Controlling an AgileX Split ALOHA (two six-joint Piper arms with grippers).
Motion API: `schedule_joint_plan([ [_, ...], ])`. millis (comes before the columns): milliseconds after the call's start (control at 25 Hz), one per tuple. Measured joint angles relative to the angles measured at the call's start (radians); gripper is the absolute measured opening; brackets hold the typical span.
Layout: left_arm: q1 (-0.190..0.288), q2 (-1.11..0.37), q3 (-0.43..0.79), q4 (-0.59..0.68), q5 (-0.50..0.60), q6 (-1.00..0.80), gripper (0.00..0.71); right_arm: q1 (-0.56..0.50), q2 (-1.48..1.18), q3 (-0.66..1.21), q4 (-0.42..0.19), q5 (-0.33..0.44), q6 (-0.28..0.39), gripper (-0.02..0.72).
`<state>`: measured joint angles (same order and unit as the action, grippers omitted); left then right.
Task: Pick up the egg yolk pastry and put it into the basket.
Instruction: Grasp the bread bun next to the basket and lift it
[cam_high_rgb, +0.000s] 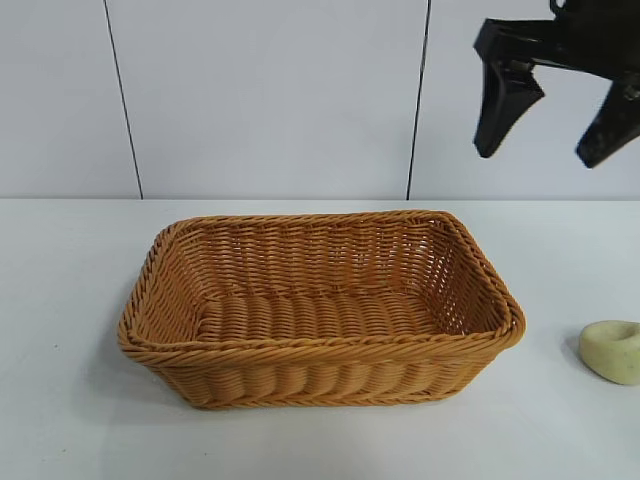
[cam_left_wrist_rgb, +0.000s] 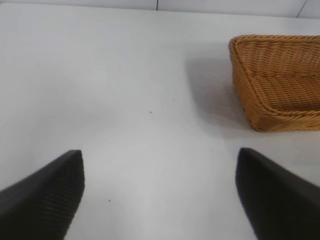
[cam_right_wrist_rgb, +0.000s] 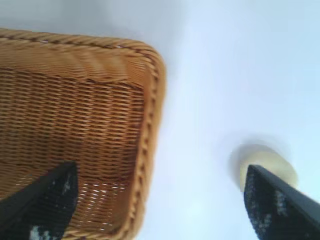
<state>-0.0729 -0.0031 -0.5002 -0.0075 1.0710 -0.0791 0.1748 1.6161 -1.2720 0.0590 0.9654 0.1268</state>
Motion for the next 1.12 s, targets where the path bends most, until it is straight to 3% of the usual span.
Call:
schedule_joint_plan([
  [280, 0.0, 0.0, 0.0, 0.0, 0.0, 0.0, 0.601, -0.157, 0.0, 0.0, -0.024, 0.042, -0.014, 0.646],
  [640, 0.0, 0.0, 0.0, 0.0, 0.0, 0.0, 0.601, -0.178, 0.028, 0.027, -0.016, 0.064, -0.037, 0.646],
  [1120, 0.0, 0.0, 0.0, 0.0, 0.0, 0.0, 0.601, -0.178, 0.218, 0.181, -0.017, -0.147, -0.033, 0.646],
])
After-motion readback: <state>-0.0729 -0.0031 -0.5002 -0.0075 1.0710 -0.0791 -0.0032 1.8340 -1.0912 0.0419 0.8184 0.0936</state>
